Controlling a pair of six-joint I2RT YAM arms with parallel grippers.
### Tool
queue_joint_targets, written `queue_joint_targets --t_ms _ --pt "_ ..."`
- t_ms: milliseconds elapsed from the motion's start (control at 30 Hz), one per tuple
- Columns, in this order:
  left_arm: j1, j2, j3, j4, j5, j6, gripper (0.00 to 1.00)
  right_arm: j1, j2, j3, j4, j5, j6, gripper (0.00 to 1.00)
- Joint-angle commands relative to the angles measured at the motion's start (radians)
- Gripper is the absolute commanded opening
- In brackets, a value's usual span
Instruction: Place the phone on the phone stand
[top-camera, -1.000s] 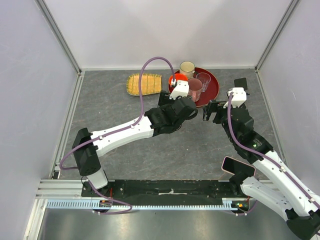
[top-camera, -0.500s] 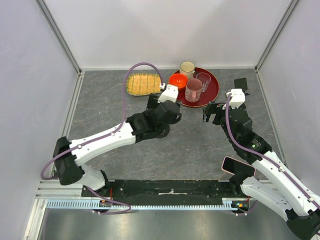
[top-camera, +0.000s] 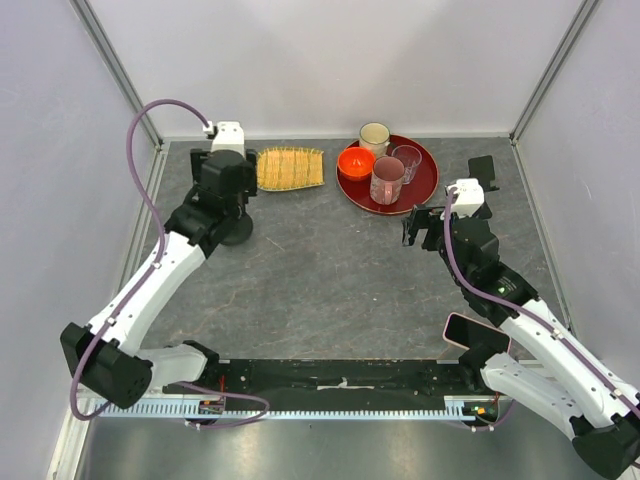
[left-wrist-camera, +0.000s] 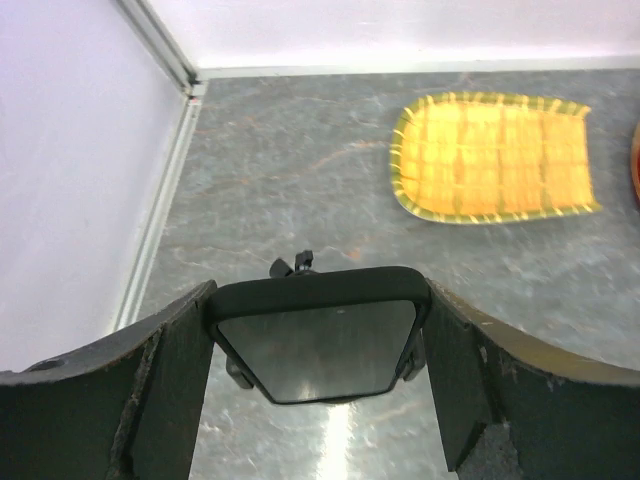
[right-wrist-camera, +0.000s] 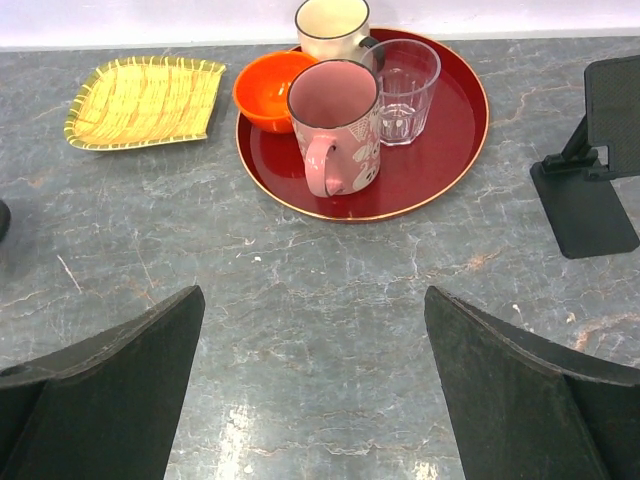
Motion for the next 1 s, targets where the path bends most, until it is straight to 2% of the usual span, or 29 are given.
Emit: queue_joint_targets --t_ms 0,300,400,567,600,800,967 --pt "0.144 0.013 0.036 0.314 0.124 0.153 0.02 -0.002 0.003 -0.008 0.058 -0.012 -0.005 0.98" --pt "0.411 0.27 0.104 0.615 0.502 0.311 0.02 -0.002 0.014 -0.017 0.076 -0.054 -0.001 0.98" --pt "0.462 0.398 0.208 0.617 0.55 0.357 0.02 -0.001 0.019 -0.02 0.083 -0.06 -0.002 0.98" --pt "0.513 0.487 0.315 0.624 0.705 0.345 0.02 0.001 0.031 -0.018 0.09 -0.066 -0.002 0.98" --pt "0.542 0.501 0.329 0.626 0.722 0.334 0.02 0.002 0.038 -0.018 0.092 -0.066 -0.002 0.98" --pt "0.554 0.602 0.442 0.658 0.736 0.342 0.02 0.002 0.086 -0.015 0.103 -0.069 0.0 0.98" --pt "0.574 0.693 0.535 0.649 0.771 0.29 0.02 0.001 0.12 -0.008 0.107 -0.072 0.003 0.98"
